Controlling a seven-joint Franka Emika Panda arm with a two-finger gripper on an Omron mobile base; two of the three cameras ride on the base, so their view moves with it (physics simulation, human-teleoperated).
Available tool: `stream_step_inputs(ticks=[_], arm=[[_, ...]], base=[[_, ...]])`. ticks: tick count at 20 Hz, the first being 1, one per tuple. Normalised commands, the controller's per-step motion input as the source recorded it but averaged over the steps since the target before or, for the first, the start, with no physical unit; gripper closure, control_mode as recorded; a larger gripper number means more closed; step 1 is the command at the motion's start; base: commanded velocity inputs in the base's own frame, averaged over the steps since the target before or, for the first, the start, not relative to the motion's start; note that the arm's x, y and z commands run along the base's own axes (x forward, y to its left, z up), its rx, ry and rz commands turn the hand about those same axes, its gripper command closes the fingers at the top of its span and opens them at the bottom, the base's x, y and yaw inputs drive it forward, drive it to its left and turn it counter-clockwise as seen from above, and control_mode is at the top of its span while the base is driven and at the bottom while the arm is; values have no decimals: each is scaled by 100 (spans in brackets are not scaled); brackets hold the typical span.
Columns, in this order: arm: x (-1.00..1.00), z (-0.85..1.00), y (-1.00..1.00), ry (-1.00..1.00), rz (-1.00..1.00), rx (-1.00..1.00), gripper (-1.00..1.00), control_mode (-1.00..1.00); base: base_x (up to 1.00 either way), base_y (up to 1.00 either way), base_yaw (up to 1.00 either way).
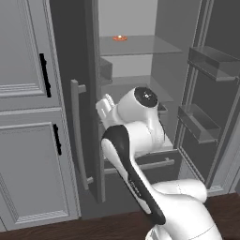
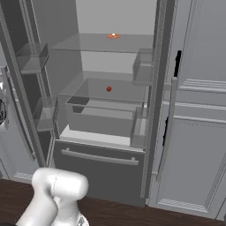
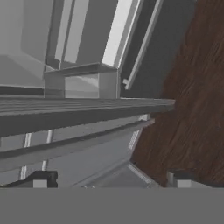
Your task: Take the strawberry from the fridge and place it on top of the pancake, located on the dining counter.
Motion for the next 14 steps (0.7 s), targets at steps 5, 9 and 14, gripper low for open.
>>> stream_step_inputs(ticks=[5, 9, 14], arm=[[45, 6, -100, 8, 4, 74, -100, -100], [78, 5, -61, 23, 4, 82, -100, -100], [95, 2, -3, 19, 23, 44, -100, -100]], base=[[0, 0, 0], [0, 0, 0], [0, 0, 0]])
